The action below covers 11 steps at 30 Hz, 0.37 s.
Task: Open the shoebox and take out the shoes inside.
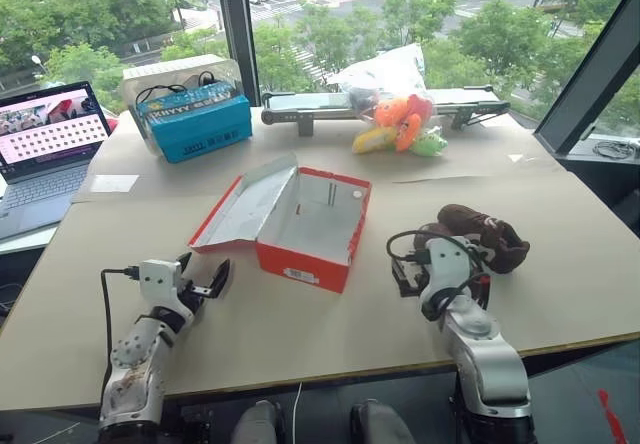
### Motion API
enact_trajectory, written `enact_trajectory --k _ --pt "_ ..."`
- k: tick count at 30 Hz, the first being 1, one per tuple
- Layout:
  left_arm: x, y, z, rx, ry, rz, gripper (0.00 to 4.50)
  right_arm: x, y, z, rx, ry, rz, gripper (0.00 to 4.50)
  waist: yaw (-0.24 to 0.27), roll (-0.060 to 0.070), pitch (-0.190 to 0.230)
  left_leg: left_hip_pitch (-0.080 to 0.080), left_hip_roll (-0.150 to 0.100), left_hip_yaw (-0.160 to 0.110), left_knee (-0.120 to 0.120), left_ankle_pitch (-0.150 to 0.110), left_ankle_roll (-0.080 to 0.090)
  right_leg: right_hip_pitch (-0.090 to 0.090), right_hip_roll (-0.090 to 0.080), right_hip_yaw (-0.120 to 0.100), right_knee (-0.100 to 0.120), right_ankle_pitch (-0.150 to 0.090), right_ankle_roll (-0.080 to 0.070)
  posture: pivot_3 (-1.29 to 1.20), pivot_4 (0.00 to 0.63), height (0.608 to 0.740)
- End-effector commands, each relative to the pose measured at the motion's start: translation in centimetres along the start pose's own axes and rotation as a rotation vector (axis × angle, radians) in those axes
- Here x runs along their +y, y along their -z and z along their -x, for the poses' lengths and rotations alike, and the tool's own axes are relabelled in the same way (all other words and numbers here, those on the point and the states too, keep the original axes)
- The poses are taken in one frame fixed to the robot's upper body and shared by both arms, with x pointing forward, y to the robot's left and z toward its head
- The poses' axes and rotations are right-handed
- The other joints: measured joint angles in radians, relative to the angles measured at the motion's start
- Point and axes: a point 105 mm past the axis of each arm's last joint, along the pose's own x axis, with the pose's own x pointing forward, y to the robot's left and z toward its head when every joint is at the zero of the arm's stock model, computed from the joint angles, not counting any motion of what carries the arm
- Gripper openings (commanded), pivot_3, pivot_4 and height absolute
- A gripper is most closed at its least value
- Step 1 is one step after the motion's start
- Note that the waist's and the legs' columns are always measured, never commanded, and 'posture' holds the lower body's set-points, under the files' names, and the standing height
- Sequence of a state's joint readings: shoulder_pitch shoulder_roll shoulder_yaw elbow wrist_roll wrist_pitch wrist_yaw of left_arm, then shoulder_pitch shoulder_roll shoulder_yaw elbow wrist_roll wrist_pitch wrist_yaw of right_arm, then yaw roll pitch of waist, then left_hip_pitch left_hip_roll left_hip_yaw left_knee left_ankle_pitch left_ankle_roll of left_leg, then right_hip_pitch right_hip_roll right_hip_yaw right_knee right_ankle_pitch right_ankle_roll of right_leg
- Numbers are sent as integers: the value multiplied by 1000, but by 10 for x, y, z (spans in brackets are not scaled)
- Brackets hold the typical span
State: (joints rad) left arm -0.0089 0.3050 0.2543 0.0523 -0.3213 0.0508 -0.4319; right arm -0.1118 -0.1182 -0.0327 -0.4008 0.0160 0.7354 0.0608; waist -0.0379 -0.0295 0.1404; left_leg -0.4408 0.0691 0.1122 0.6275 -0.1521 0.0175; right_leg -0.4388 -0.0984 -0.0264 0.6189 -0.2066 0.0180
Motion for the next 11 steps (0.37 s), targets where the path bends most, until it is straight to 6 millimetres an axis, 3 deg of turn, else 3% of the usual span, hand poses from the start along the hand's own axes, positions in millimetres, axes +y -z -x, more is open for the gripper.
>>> enact_trajectory --k 1,11 --pt "6 9 4 35 -48 29 4500 -21 7 -2 23 72 -25 4453 0 1 -1 0 0 0 -1 0 0 0 0 -1 -2 0 0 0 150 740" --pt "-2 12 3 48 -3 50 4500 -17 4 -4 16 55 -15 4453 1 4 -3 -1 1 0 -3 0 0 1 -10 -15 -7 0 0 0 150 740"
